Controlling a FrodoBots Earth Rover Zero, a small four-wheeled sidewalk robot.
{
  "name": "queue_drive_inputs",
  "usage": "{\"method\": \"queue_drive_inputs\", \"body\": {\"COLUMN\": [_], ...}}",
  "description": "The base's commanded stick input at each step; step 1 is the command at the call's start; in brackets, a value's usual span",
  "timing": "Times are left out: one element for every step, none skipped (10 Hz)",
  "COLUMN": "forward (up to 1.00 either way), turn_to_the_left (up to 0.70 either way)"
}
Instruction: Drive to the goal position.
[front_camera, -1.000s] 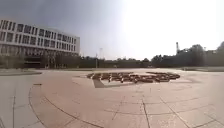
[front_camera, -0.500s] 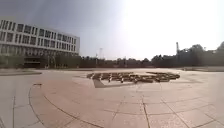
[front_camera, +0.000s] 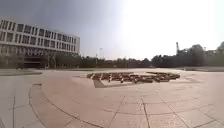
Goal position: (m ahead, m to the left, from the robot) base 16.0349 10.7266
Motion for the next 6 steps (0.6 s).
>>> {"method": "queue_drive_inputs", "body": {"forward": [0.05,0.05,0.05,0.05,0.05,0.04], "turn_to_the_left": [0.00,0.00,0.00,0.00,0.00,0.00]}}
